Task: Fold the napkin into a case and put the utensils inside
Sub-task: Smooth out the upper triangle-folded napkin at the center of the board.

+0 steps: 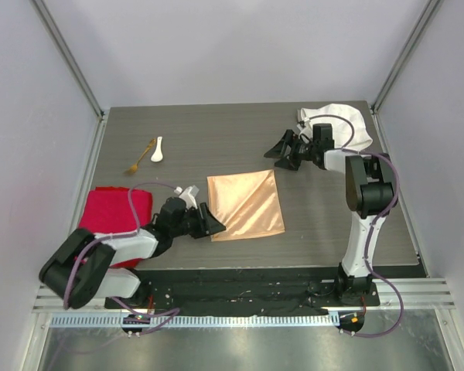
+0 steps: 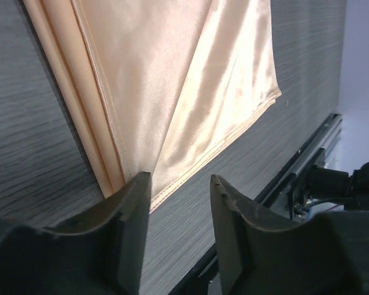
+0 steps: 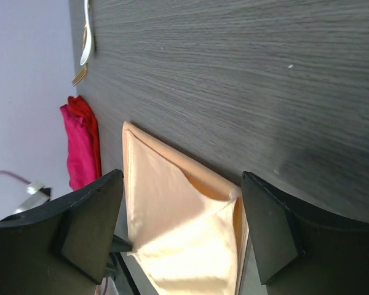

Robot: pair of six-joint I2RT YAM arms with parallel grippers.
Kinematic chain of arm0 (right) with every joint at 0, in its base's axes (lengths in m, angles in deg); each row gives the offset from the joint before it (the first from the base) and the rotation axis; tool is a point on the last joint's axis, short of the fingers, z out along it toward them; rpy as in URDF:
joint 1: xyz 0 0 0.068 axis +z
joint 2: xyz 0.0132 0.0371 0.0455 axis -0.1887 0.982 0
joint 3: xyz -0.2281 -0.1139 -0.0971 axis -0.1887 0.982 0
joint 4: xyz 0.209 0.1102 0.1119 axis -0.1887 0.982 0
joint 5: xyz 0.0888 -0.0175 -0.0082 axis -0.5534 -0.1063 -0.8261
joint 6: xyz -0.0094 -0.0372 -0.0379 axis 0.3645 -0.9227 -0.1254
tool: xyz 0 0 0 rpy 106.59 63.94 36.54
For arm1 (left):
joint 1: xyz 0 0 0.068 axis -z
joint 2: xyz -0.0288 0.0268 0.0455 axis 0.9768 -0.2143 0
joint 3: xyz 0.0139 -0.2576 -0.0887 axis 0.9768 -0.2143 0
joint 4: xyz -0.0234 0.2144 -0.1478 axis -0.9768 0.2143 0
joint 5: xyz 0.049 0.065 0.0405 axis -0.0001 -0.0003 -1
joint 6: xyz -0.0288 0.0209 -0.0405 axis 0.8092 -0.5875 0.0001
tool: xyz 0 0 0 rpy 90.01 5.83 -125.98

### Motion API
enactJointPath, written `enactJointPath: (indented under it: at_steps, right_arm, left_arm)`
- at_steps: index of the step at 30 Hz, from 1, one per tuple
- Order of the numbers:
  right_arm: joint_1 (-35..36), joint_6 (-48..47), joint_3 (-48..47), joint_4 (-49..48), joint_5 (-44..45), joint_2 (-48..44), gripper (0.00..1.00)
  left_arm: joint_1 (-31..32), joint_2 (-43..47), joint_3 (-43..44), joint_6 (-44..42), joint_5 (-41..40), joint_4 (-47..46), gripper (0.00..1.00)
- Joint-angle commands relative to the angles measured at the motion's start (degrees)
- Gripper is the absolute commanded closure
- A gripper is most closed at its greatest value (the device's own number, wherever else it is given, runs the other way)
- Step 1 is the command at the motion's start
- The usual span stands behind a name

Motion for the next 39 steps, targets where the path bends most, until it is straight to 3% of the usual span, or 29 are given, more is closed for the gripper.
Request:
enactJointPath:
  at_steps: [1, 2, 6, 11, 14, 18, 23, 39]
  right_arm:
    - [0.41, -6.76, -0.17, 11.80, 9.78, -10.85, 0.17]
    - [0.50, -8.51, 0.18, 14.70, 11.37, -12.17, 0.16]
    - [2.52, -9.06, 3.50, 18.77, 16.92, -17.37, 0.15]
    - [9.37, -7.03, 12.72, 15.18, 17.79, -23.77, 0.17]
    - [12.96, -5.36, 18.17, 12.45, 18.33, -25.72, 0.26]
    - [15.88, -3.69, 23.38, 9.89, 18.85, -26.87, 0.47]
    - [17.81, -3.60, 27.33, 6.47, 19.12, -25.29, 0.59]
    - [18.69, -3.69, 27.69, 3.04, 17.54, -22.03, 0.66]
  left_arm:
    - [-0.64, 8.60, 9.94, -6.82, -7.41, 25.11, 0.46]
    - [-0.73, 9.22, 11.89, -7.88, -9.07, 27.61, 0.40]
    - [-3.27, 4.67, 23.23, -12.54, -13.66, 39.83, 0.39]
    - [-9.52, -8.24, 37.10, -13.70, -11.91, 48.00, 0.47]
    - [-10.14, -14.05, 41.51, -13.87, -14.27, 46.19, 0.48]
    - [-10.40, -19.24, 46.70, -15.97, -17.61, 46.17, 0.45]
    - [-10.40, -25.31, 51.20, -17.12, -18.40, 46.35, 0.45]
    - [-9.44, -32.87, 55.95, -19.23, -22.45, 44.95, 0.46]
